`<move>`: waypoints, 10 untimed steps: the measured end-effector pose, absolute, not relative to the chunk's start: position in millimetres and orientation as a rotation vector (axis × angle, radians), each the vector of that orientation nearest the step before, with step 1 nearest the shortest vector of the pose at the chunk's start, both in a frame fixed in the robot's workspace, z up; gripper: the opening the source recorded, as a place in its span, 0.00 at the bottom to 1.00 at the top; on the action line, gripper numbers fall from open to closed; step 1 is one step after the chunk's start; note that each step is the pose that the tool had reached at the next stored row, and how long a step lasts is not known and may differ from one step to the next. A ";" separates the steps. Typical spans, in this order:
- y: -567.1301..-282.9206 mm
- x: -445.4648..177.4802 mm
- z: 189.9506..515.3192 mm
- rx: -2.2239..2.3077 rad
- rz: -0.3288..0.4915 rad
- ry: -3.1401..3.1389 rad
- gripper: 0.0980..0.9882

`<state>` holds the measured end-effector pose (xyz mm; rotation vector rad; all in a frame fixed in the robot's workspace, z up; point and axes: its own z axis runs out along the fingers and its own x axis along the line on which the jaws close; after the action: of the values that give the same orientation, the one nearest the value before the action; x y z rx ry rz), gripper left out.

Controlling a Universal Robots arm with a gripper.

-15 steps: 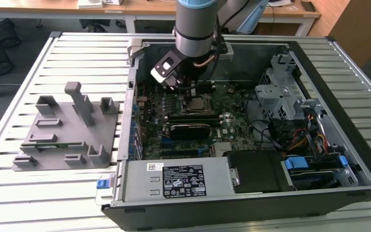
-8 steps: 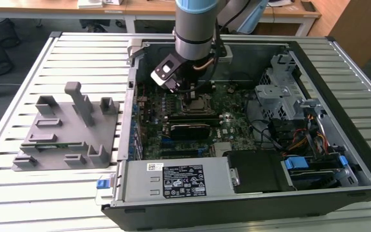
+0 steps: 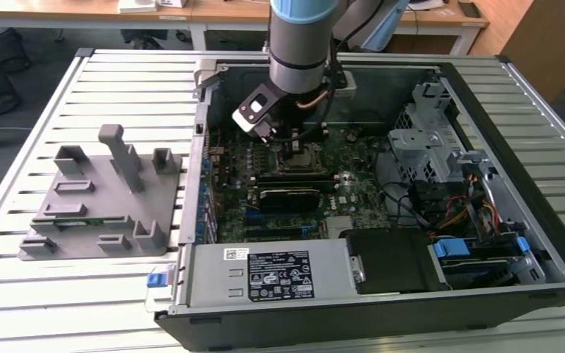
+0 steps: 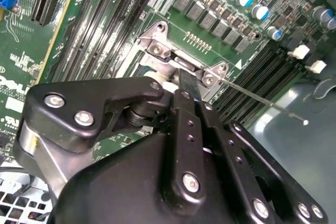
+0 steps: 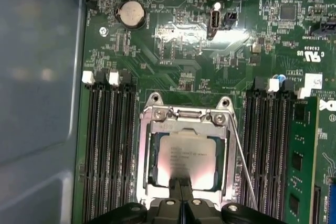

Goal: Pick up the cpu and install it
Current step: 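Close the cpu cover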

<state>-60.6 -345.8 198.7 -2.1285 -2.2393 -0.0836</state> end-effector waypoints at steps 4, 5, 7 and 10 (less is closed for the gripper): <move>-345.7 -56.2 198.8 -2.128 -0.084 -2.239 0.01; -345.5 -55.8 199.2 -2.128 -0.086 -2.239 0.01; -345.5 -55.6 203.8 -2.128 -0.086 -2.239 0.01; -345.6 -55.6 213.0 -2.128 -0.085 -2.239 0.01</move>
<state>-55.6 -345.6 213.0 -2.1281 -2.2390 -0.0850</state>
